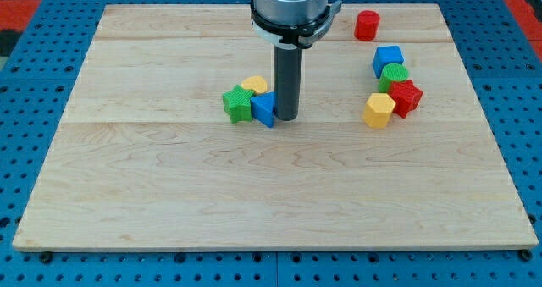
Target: Move the yellow hexagon towards the center
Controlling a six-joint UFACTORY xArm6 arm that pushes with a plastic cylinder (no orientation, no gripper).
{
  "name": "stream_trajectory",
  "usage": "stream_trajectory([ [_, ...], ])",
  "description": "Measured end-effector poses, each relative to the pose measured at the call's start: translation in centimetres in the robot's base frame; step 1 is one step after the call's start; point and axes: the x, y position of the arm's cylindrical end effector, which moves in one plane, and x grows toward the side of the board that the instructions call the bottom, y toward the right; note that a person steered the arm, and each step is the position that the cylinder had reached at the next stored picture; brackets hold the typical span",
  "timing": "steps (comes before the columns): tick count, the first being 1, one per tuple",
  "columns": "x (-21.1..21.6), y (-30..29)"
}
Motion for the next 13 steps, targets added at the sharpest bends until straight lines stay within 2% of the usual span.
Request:
stream_trajectory([
  [3, 0.5, 0.4],
  [4, 3.0, 4.6],
  [5, 5.5, 11.9],
  [6, 5.2, 16.8],
  [7, 1.7, 16.9],
  [10, -1.1, 8.2],
  [13, -4.4, 8.2],
])
